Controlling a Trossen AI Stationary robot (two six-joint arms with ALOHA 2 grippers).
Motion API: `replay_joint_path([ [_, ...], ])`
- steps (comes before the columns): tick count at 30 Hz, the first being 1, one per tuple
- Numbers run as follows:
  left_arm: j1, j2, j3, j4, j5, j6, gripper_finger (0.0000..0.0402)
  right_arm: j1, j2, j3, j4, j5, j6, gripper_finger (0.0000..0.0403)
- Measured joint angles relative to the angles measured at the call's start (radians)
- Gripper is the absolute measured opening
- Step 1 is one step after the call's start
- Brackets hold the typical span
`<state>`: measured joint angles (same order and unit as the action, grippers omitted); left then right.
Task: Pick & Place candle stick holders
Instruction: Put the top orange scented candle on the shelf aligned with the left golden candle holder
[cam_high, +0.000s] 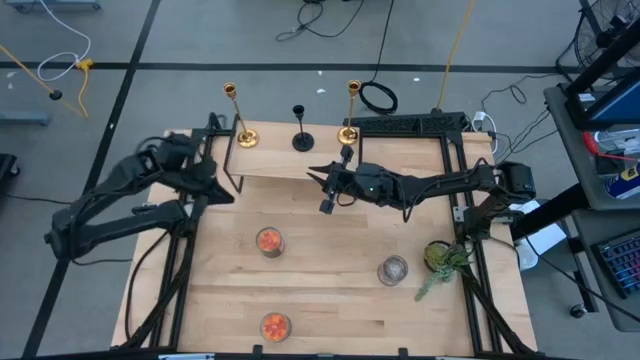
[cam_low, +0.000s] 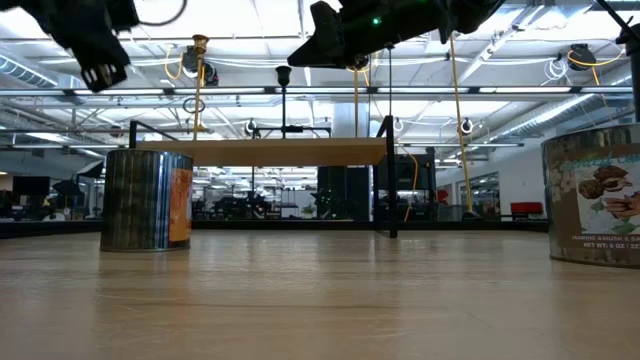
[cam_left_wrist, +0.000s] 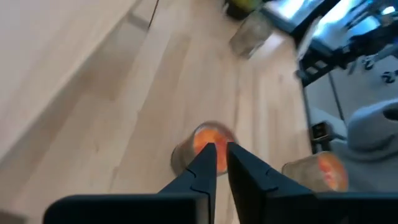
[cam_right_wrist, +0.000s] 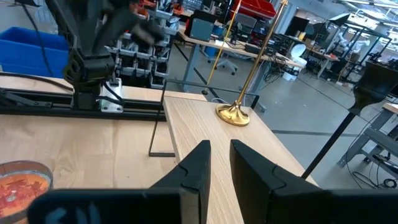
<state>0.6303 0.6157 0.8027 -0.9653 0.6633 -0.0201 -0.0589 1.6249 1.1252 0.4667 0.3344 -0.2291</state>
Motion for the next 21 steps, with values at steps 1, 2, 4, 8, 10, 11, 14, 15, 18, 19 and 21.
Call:
replay_joint_path([
  [1, -0.026, 0.004, -0.021, 0.024, -0.025, -0.017, 0.0031, 0.000, 0.000, 0.000, 0.000, 0.000, 0.000, 0.0055],
  [2, -0.053, 0.008, -0.038, 0.046, -0.054, -0.025, 0.0026, 0.000, 0.000, 0.000, 0.000, 0.000, 0.000, 0.0055],
  [4, -0.119, 0.017, -0.057, 0.076, -0.110, -0.028, 0.0016, 0.000, 0.000, 0.000, 0.000, 0.000, 0.000, 0.0055],
  [8, -0.271, 0.031, -0.061, 0.196, -0.222, -0.071, 0.0004, 0.000, 0.000, 0.000, 0.000, 0.000, 0.000, 0.0055],
  [10, -0.360, 0.037, -0.061, 0.280, -0.273, -0.103, 0.0007, 0.000, 0.000, 0.000, 0.000, 0.000, 0.000, 0.0055],
  [11, -0.406, 0.045, -0.061, 0.314, -0.297, -0.114, 0.0010, 0.000, 0.000, 0.000, 0.000, 0.000, 0.000, 0.0055],
  [14, -0.556, 0.085, -0.061, 0.356, -0.404, -0.134, 0.0011, 0.000, 0.000, 0.000, 0.000, 0.000, 0.014, 0.0055],
  [15, -0.606, 0.105, -0.061, 0.356, -0.465, -0.145, 0.0007, 0.000, 0.000, 0.000, 0.000, 0.000, 0.023, 0.0055],
  [18, -0.719, 0.172, -0.061, 0.339, -0.651, -0.194, 0.0004, 0.000, 0.000, 0.000, 0.000, 0.002, 0.032, 0.0055],
  [19, -0.743, 0.196, -0.061, 0.329, -0.696, -0.200, 0.0007, 0.000, 0.000, 0.000, 0.000, 0.002, 0.033, 0.0055],
  [21, -0.776, 0.235, -0.061, 0.328, -0.756, -0.200, 0.0016, 0.000, 0.000, 0.000, 0.000, 0.002, 0.033, 0.0055],
])
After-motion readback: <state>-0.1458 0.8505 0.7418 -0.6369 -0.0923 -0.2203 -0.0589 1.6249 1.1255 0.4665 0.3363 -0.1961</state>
